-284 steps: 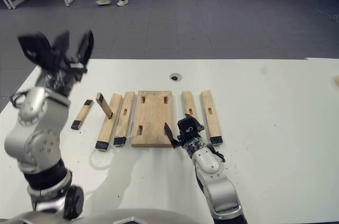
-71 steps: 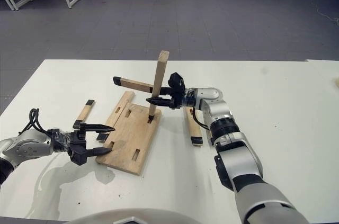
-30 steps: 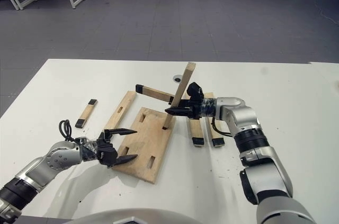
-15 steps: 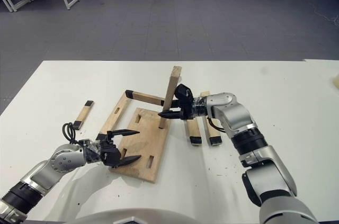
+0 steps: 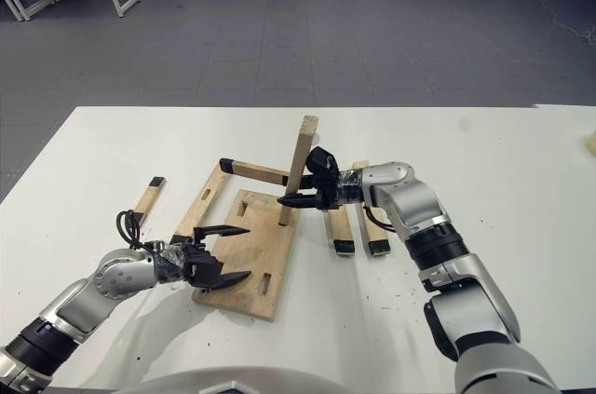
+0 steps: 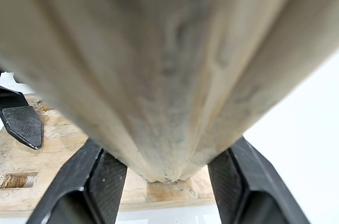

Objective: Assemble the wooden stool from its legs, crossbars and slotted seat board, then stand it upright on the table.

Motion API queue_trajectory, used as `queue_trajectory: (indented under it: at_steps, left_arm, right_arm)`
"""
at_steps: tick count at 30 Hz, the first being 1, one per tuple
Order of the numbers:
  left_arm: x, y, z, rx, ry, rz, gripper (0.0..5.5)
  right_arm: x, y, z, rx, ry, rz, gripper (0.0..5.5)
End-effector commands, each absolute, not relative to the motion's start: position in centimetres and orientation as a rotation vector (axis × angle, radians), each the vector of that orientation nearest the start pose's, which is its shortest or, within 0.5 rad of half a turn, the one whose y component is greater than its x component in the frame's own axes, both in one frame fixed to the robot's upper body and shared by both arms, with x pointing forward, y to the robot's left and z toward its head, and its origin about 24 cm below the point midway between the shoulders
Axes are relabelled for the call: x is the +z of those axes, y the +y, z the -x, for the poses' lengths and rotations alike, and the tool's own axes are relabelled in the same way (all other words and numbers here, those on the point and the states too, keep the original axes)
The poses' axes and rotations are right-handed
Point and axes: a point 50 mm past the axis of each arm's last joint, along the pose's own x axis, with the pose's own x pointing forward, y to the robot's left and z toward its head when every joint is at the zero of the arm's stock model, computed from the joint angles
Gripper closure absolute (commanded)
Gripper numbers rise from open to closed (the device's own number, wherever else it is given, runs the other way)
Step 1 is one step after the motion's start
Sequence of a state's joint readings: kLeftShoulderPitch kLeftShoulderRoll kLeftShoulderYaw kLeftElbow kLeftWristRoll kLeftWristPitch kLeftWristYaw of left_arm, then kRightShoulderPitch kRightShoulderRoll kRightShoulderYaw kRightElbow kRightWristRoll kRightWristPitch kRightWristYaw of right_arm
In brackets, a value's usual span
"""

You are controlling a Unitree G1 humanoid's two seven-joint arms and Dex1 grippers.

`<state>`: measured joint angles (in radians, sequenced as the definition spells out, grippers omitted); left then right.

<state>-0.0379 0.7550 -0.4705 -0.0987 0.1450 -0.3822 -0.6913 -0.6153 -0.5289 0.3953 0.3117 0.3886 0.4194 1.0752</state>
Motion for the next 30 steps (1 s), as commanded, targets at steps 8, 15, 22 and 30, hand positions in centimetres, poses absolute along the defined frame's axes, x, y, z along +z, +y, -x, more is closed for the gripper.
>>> queue_trajectory:
  at_steps: [8,15,22,30]
  left_arm:
    - [-1.0,18.6,-17.4,-1.364,0.531,-1.01,1.21]
    - [-2.4,18.8,-15.7,-1.297,0.645,-0.843,1.21]
    - [-3.4,19.3,-13.8,-1.203,0.73,-0.708,1.21]
    - [-3.9,19.4,-13.9,-1.162,0.69,-0.816,1.21]
  right_arm:
    - [5.2,-14.6,-29.1,1.16,0.722,0.265,2.08]
    - [10.3,-16.7,-28.2,1.061,0.573,0.254,0.8]
    - [13.8,-19.9,-26.2,0.629,0.366,0.211,2.1]
    - [23.1,-15.1,-30.0,0.411,0.026,-0.147,2.57]
